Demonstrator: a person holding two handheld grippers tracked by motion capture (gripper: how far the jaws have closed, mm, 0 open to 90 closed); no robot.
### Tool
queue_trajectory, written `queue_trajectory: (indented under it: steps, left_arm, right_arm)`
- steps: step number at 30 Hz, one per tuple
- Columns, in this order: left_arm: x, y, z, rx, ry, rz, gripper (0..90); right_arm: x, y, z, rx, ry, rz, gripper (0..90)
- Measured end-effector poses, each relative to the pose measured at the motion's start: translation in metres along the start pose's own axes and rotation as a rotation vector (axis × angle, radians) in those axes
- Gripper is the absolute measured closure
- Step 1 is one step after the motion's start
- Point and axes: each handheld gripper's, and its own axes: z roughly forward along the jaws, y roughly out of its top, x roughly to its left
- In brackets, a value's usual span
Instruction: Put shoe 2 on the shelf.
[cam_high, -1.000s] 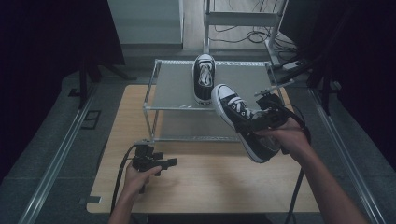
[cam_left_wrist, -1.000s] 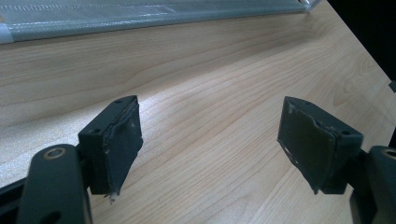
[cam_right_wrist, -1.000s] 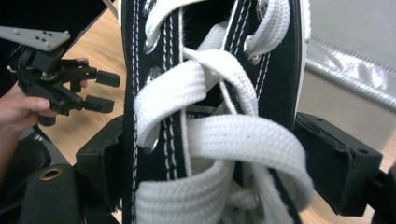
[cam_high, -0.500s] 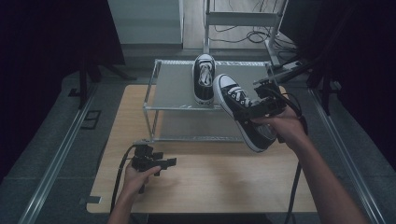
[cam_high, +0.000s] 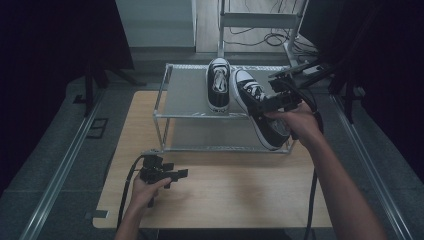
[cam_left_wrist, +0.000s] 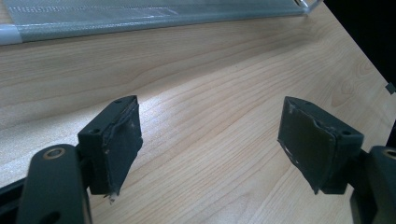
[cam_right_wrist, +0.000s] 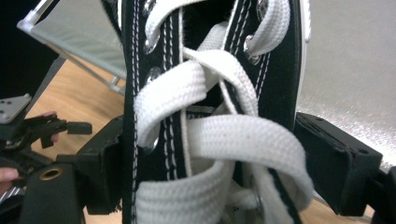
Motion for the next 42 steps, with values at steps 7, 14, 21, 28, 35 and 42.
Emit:
queue_trajectory:
  steps: [7,14,21,28,35,42]
  left_arm:
    - [0.001,0.0,0.0,-0.002,0.002,-0.004,21.6]
    - [0.001,-0.001,0.0,-0.002,0.002,-0.004,21.6]
    - [0.002,-0.001,-0.001,-0.003,0.001,-0.005,21.6]
    - [0.002,-0.001,-0.001,-0.002,-0.003,-0.001,21.6]
    - [0.002,-0.001,-0.003,-0.007,-0.004,-0.008,21.6]
    - [0.002,-0.001,-0.004,-0.013,-0.008,-0.01,21.7]
  right_arm:
    - [-0.005,0.011,0.004,-0.003,-0.027,0.033,17.0]
    - [-0.008,0.02,0.007,0.001,-0.06,0.073,17.1]
    - [-0.008,0.033,0.012,0.003,-0.082,0.109,17.1]
    - [-0.007,0.047,0.018,0.01,-0.107,0.138,17.2]
    - [-0.007,0.06,0.027,0.01,-0.131,0.2,17.2]
    - [-0.009,0.073,0.036,0.014,-0.147,0.26,17.1]
